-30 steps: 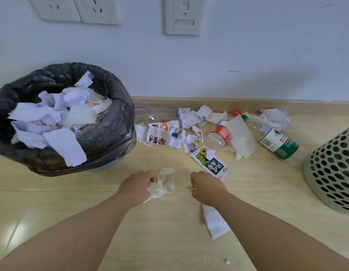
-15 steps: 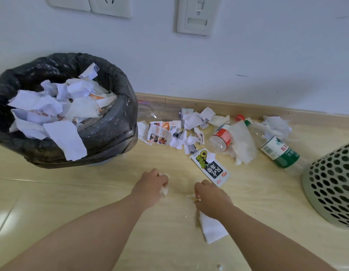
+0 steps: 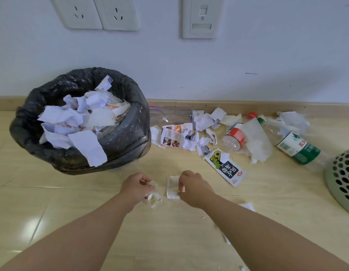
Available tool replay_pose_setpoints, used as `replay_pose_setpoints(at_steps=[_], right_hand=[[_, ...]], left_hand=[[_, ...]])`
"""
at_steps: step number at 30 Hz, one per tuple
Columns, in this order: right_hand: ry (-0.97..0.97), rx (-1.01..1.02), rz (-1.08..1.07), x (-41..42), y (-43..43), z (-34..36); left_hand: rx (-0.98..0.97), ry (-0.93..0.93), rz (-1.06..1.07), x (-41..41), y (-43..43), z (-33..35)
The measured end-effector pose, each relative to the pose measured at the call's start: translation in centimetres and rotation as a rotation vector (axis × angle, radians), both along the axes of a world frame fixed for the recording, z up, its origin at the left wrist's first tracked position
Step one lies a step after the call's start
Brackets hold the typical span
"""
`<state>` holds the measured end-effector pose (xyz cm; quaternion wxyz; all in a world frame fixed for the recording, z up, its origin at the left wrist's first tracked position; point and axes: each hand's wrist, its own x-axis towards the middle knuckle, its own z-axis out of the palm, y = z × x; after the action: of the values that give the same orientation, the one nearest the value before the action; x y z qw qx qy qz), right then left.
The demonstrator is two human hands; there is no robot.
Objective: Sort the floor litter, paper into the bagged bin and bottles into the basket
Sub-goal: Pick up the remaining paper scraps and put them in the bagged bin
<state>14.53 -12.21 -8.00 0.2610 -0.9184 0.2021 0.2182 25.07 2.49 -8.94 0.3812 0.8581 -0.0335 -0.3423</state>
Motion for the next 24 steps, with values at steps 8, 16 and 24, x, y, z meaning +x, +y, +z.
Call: replay_pose_setpoints(at_steps=[8,16,24], right_hand=[[0.035,-0.271,0.367,-0.9,4.0,-1.0],[0.073,0.028,-0.175,-2.4,1.1,-0.1],[-0.296,0.527,-0.816,-0.1,-1.6,5.4]], left_hand=[[0.058,-0.003,-0.052,0.8,1.6,1.4],[-0.034,0.025,-0.074,-0.8,-1.0,3.0],[-0.397,0.029,-0.004,0.2,-5.2,11.2]])
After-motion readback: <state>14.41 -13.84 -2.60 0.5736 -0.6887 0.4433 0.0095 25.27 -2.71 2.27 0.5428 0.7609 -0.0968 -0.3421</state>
